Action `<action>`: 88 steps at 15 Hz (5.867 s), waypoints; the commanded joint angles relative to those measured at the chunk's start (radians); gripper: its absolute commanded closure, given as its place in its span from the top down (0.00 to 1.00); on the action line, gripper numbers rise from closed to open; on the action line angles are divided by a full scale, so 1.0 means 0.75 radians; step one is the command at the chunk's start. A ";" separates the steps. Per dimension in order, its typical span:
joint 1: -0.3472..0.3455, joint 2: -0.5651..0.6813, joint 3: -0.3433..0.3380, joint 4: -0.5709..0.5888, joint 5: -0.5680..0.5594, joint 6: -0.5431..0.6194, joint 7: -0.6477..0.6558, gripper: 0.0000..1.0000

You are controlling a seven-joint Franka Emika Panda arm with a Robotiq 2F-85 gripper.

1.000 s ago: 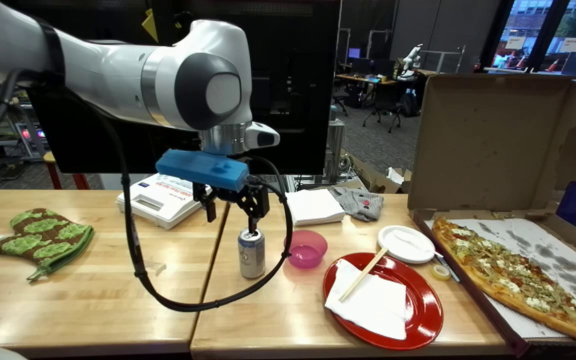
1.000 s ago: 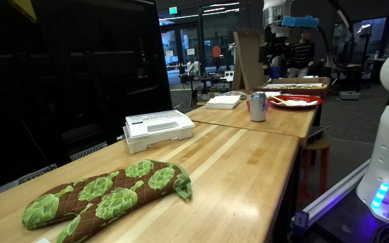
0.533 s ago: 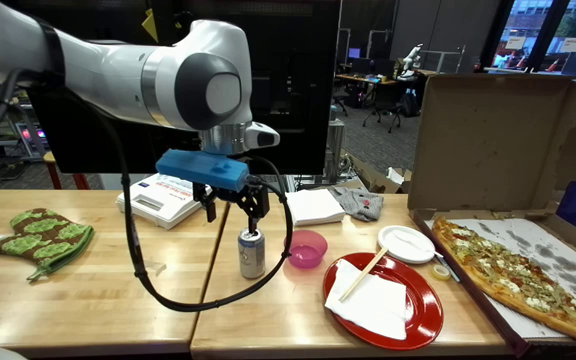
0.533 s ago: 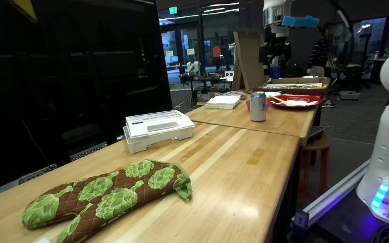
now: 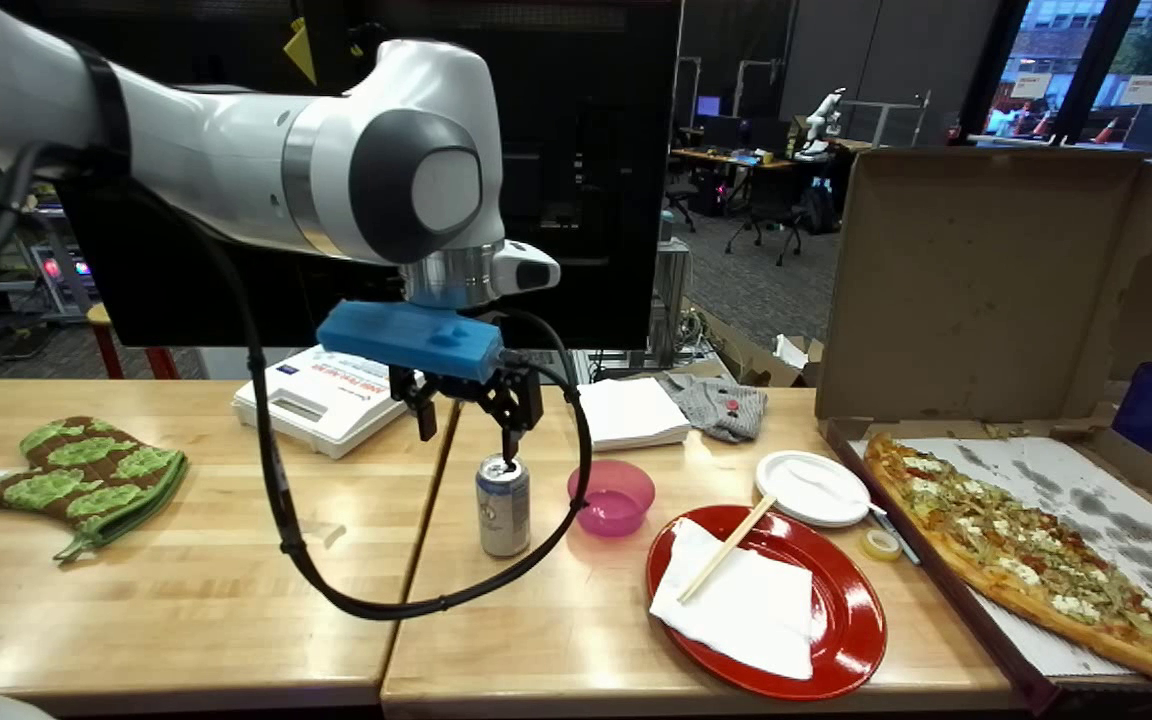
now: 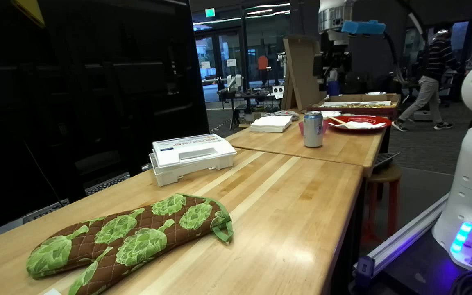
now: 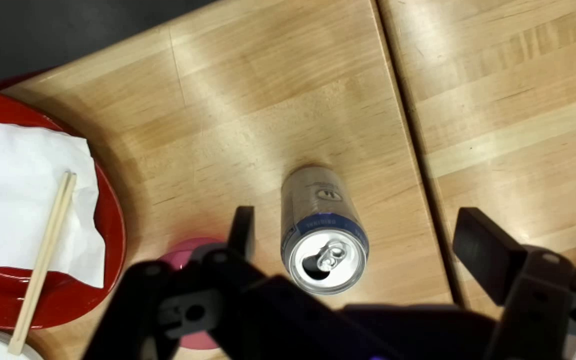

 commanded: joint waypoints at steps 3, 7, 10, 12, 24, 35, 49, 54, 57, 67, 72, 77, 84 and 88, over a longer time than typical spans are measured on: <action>0.013 -0.011 -0.004 -0.029 -0.017 0.097 -0.042 1.00; 0.007 0.039 0.004 -0.026 -0.024 0.187 -0.030 1.00; 0.002 0.122 0.011 -0.006 -0.029 0.273 -0.012 1.00; -0.005 0.190 0.022 0.011 -0.047 0.333 0.007 1.00; -0.001 0.473 -0.002 0.166 -0.056 0.323 0.013 1.00; -0.005 0.467 -0.029 0.130 -0.024 0.252 -0.033 1.00; 0.001 0.463 -0.056 0.146 0.071 0.137 -0.239 1.00; 0.003 0.462 -0.051 0.133 0.061 0.213 -0.228 1.00; 0.005 0.471 -0.049 0.124 0.053 0.247 -0.232 1.00; 0.015 0.507 -0.050 0.123 0.059 0.267 -0.298 1.00; 0.021 0.523 -0.045 0.125 0.056 0.270 -0.335 0.74; 0.024 0.524 -0.047 0.121 0.058 0.279 -0.368 0.46; 0.018 0.477 -0.048 0.130 0.058 0.244 -0.350 0.46; 0.020 0.405 -0.044 0.140 0.050 0.214 -0.324 0.46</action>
